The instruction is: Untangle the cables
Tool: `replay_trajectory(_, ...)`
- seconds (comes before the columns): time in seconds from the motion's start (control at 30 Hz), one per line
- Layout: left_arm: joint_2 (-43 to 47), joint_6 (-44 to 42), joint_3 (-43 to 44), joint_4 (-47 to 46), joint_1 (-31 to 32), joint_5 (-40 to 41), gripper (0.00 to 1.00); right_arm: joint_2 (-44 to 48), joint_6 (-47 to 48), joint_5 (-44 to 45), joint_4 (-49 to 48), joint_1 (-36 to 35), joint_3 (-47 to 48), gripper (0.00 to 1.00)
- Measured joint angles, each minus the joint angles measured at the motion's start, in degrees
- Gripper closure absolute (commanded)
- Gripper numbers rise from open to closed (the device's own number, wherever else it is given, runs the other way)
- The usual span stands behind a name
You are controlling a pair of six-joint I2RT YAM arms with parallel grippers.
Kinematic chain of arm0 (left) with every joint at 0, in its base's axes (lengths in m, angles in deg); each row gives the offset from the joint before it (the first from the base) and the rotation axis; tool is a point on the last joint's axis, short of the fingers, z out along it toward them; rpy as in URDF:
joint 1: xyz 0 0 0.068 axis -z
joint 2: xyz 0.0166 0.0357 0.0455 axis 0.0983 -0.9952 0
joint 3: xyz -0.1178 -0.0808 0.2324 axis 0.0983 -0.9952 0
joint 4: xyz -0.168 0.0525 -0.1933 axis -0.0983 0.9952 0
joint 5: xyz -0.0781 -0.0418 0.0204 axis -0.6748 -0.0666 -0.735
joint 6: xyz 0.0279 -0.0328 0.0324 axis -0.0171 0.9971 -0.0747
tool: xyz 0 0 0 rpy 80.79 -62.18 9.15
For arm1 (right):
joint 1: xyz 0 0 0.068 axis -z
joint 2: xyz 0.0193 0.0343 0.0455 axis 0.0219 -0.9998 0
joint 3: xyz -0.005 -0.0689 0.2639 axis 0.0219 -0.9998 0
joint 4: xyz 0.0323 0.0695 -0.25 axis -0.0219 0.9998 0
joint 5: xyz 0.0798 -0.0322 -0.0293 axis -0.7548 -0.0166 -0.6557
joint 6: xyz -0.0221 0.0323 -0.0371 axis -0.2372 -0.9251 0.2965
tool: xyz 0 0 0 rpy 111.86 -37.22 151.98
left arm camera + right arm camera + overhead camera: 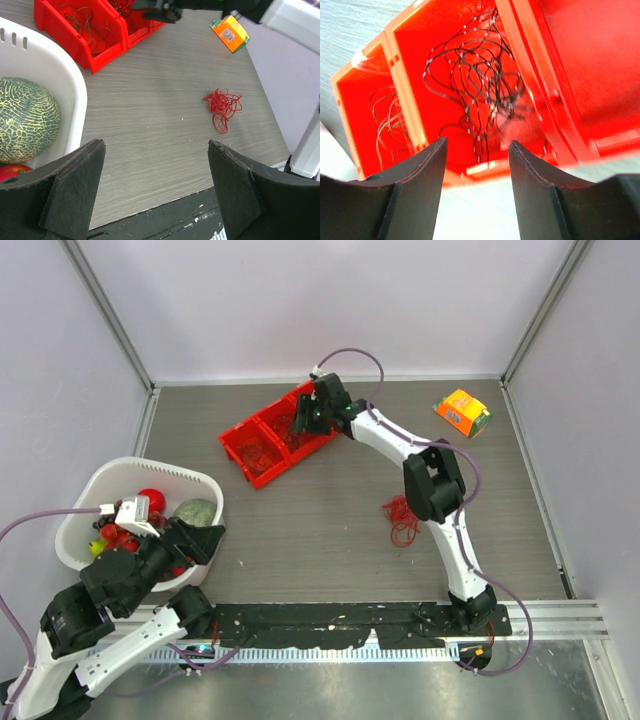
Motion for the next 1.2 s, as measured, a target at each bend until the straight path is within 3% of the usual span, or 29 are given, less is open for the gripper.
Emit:
replay_trajectory(0.13,-0.83,-0.02,0.00,0.02,0.00,-0.02,0.13,10.10,2.36,3.43,8.33,0.02,-4.26,0.36)
replay_trajectory(0.37,-3.13,-0.15,-0.02,0.17,0.00,-0.20,0.12,42.71,3.52,12.52,8.66,1.75,-36.96,0.36)
replay_trajectory(0.6,-7.34,-0.28,-1.75,-2.05,0.00,-2.29,0.12,67.73,-2.71,21.42,13.07,15.56,-66.75,0.36)
replay_trajectory(0.7,-9.49,-0.15,-4.46,-4.85,0.00,-4.52,0.12,77.18,-4.39,22.21,16.33,17.20,-73.61,0.40)
replay_trajectory(0.77,-11.54,0.07,-6.23,-6.97,0.00,-6.27,0.13,82.25,-4.46,20.85,16.70,16.92,-75.67,0.48)
replay_trajectory(0.87,-15.78,0.37,-7.61,-10.14,0.00,-9.25,0.13,83.82,-3.78,18.82,15.23,16.83,-75.82,0.54)
replay_trajectory(1.03,-21.66,0.98,-7.37,-13.25,0.00,-13.55,0.12,79.38,-3.65,15.30,11.32,16.83,-76.00,0.54)
replay_trajectory(1.2,-21.90,1.95,-7.04,-13.75,0.00,-15.10,0.12,75.03,-3.45,12.79,5.49,16.83,-79.43,0.60)
